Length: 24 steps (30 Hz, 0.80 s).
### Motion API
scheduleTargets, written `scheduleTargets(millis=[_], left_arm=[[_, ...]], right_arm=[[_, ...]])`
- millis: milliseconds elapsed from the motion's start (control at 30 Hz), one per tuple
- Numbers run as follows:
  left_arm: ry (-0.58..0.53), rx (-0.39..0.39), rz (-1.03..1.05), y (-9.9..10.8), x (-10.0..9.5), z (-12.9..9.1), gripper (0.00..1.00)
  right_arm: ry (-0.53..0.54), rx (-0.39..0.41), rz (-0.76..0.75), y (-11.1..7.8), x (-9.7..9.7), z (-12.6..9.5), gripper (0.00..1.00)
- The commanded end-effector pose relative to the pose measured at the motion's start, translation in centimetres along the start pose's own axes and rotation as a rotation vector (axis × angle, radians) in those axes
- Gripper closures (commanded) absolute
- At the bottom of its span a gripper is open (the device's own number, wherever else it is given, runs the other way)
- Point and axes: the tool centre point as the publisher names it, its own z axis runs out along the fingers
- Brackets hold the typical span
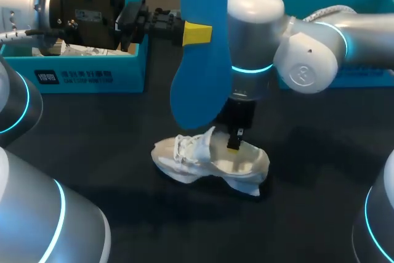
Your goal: Take the shoe out of the shoebox, open the shoe tongue, remove and reinsert the insole, then place the shoe into the shoebox
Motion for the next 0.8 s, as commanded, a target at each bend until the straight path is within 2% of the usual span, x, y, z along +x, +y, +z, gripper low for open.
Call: scheduleTargets(millis=[33, 300, 333, 800], left_arm=[[0.002, 0.001, 0.001, 0.0, -0.1, 0.2, 1.00], [0.002, 0.001, 0.001, 0.0, -0.1, 0.2, 1.00], [0.002, 0.001, 0.001, 0.0, -0.1, 0.2, 1.00], [0.002, 0.001, 0.001, 0.0, -0.1, 0.2, 1.00]], right_arm=[[-0.012, -0.022, 0.077, -0.7, 1.2, -1.3, 1.00], [-0.081, -0.152, 0.343, 0.2, 3.3, -3.1, 1.00], [-0.083, -0.142, 0.363, 0.4, 3.4, -3.3, 1.00], [-0.083, -0.142, 0.363, 0.4, 3.4, -3.3, 1.00]])
